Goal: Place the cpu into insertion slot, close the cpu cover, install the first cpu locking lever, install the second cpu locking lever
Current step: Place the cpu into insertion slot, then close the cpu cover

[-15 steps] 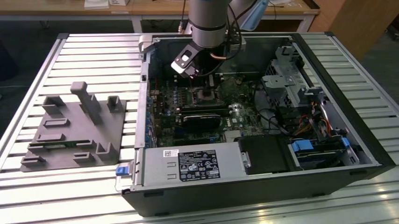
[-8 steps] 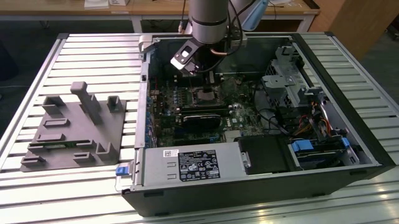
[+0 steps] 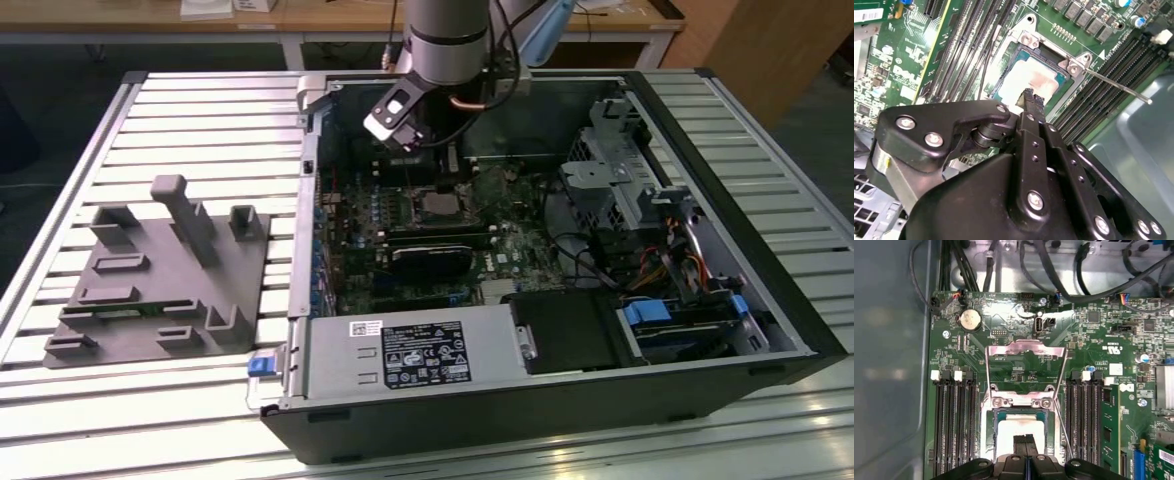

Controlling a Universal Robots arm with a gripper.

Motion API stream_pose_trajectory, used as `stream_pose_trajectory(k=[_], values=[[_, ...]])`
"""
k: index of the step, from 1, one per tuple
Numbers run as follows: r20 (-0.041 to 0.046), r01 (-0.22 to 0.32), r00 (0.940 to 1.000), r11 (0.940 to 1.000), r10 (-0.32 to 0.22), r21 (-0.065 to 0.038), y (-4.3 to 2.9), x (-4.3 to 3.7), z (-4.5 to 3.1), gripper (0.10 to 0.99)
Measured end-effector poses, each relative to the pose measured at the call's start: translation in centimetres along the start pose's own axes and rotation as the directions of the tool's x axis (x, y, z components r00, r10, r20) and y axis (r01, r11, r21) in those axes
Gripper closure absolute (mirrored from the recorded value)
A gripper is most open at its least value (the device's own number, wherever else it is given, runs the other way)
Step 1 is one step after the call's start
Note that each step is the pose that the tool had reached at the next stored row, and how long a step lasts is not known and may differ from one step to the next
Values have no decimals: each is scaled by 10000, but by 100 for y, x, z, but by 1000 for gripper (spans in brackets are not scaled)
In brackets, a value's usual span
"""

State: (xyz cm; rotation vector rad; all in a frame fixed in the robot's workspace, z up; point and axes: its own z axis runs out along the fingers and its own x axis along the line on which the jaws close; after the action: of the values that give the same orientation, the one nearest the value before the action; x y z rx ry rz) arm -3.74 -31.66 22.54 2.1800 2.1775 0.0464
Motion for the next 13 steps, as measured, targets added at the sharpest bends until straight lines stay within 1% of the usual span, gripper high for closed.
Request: stream_pose_trajectory(k=[6, 13], values=[[10, -181, 9998, 9998, 181, -91, 6, -2, -83, 980], [13, -238, 9997, 9997, 238, -103, 6, -2, -90, 980]])
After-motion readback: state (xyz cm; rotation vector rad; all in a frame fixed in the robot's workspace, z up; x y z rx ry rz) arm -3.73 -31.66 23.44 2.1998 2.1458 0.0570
